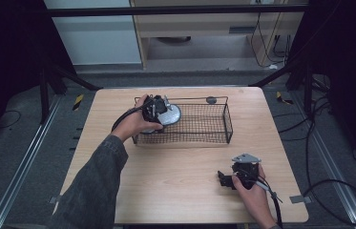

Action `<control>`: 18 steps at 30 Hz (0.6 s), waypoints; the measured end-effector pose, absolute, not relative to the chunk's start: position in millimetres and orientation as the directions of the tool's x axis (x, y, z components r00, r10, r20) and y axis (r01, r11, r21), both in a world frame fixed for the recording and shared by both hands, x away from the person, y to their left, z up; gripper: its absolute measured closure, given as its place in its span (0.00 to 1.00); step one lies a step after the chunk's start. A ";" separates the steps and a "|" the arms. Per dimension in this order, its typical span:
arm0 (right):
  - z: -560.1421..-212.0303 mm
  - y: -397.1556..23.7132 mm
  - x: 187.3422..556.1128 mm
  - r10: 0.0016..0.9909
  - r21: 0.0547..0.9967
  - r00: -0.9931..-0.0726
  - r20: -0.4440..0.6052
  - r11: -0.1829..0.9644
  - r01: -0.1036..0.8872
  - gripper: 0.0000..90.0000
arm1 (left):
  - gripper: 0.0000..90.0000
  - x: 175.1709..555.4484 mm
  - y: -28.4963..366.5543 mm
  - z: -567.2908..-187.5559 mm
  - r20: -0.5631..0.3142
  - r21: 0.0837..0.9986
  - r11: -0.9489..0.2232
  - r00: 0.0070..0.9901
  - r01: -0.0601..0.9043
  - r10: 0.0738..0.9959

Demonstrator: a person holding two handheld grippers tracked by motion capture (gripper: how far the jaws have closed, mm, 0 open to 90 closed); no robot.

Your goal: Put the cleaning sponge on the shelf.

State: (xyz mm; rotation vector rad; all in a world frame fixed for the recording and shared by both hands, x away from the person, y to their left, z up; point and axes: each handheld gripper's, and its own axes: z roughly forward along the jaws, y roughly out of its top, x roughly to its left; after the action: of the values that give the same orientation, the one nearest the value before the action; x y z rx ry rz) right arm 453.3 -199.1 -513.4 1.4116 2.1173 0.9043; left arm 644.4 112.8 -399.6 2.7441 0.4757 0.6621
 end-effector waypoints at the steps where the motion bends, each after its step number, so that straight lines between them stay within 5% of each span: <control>1: -513.4 -199.1 453.3 0.923 0.723 -0.384 -0.001 0.266 0.637 0.00 | 0.04 644.3 113.1 -399.1 0.388 0.341 -0.906 0.840 0.251 0.379; 18: -513.3 -199.0 453.3 0.924 0.723 -0.383 -0.001 0.265 0.638 0.00 | 0.06 635.5 114.5 -386.5 0.369 0.396 -0.887 0.843 0.239 0.391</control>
State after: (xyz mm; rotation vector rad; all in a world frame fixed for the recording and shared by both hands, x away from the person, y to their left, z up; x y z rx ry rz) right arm 453.3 -199.0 -513.3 1.4128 2.1168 0.9048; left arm 635.5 114.5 -386.5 2.6852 0.4736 0.6392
